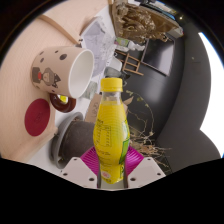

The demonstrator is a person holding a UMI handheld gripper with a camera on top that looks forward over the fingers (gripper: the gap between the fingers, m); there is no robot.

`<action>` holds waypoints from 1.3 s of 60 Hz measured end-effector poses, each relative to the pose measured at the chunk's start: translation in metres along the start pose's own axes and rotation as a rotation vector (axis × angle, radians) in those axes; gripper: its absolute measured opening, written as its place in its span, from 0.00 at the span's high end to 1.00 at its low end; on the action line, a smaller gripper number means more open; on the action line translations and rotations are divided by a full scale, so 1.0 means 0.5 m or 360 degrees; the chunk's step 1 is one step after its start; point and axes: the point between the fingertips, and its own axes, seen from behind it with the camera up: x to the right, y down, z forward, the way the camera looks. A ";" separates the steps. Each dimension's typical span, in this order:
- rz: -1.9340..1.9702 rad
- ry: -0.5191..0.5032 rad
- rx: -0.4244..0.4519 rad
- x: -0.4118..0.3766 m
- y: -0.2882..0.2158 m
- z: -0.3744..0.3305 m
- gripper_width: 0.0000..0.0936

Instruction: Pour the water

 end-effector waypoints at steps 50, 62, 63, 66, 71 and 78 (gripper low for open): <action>0.2663 -0.0521 -0.0203 -0.017 -0.029 -0.052 0.68; 0.2963 -0.0645 -0.0281 -0.128 -0.070 -0.044 0.68; 0.2971 -0.0649 -0.0282 -0.135 -0.072 -0.043 0.68; 0.2996 -0.0659 -0.0283 -0.153 -0.080 -0.042 0.68; 0.3022 -0.0679 -0.0300 -0.181 -0.090 -0.044 0.68; 0.3001 -0.0705 -0.0308 -0.213 -0.102 -0.051 0.66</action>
